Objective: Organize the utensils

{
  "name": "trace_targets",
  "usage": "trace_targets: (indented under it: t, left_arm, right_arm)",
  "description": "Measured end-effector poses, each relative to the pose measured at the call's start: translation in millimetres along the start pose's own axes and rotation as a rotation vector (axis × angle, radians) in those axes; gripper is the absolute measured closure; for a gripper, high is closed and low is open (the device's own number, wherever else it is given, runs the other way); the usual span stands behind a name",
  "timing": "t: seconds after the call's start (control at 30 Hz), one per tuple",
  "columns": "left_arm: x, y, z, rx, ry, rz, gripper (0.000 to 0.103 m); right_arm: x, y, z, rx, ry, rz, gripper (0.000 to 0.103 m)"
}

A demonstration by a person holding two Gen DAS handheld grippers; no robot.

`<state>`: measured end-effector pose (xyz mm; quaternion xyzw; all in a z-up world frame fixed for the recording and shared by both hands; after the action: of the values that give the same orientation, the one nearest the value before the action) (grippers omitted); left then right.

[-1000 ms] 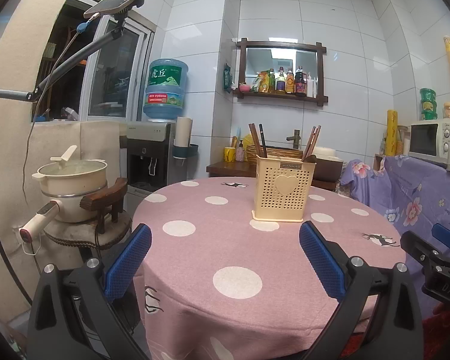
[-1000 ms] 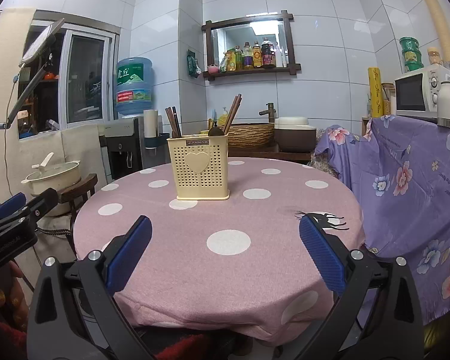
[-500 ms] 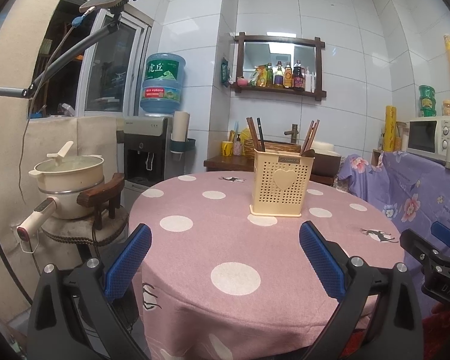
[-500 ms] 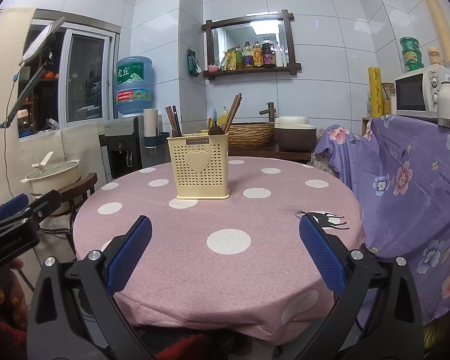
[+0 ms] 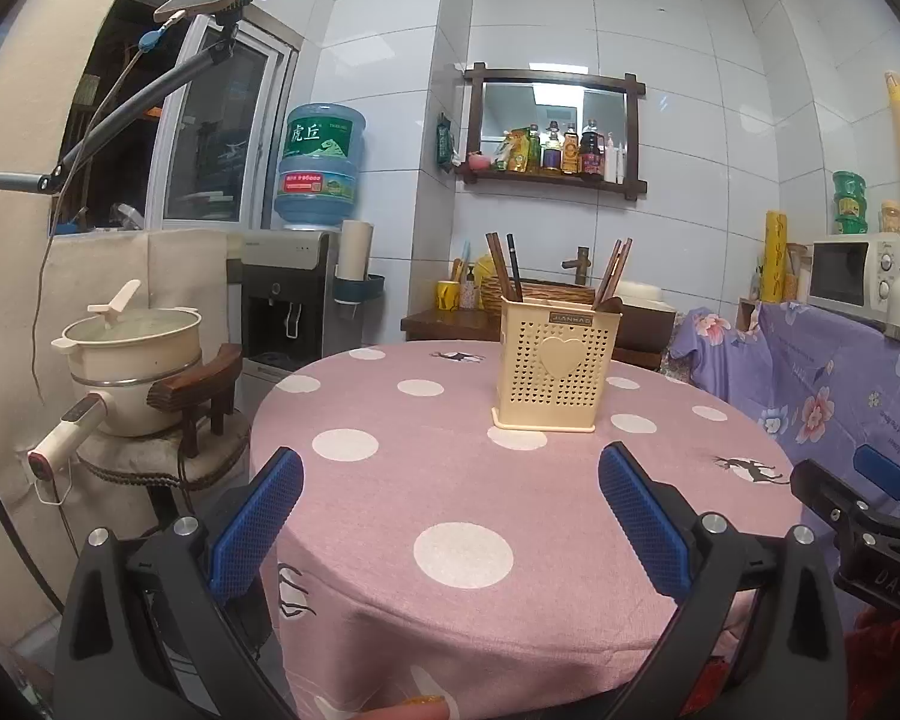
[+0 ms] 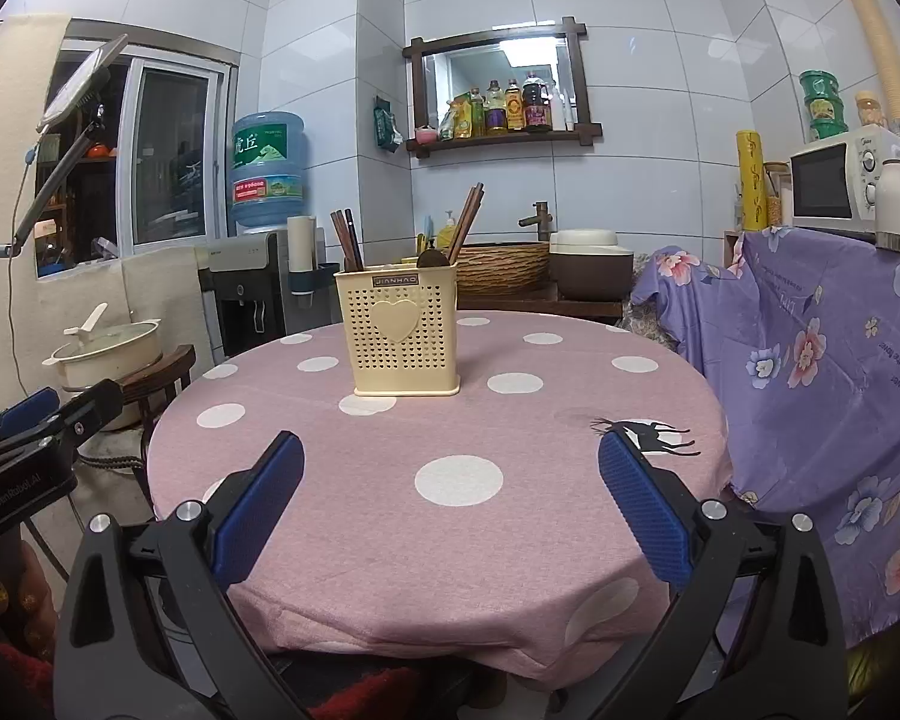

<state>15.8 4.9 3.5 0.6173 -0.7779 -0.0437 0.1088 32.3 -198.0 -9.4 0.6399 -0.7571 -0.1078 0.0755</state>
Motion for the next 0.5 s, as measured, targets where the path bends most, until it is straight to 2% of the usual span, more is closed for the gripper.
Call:
trace_targets:
  t: [0.5]
  left_arm:
    - [0.9,-3.3,2.4,-0.017,-0.005,0.002,0.005]
  right_arm:
    - [-1.1,-1.0,1.2,-0.004,-0.002,0.0,0.006]
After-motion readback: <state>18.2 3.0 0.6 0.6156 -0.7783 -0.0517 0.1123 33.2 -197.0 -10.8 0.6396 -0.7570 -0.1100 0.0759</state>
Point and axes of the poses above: each gripper's, at about its wrist camera, not at the fingertips, and y roughly against the way its jaws point, x to its right, z to its underside, the point moved 2 cm from there along -y, roughly the way its jaws point, and after that the axes turned 14 degrees about z, right-handed, at the moved point
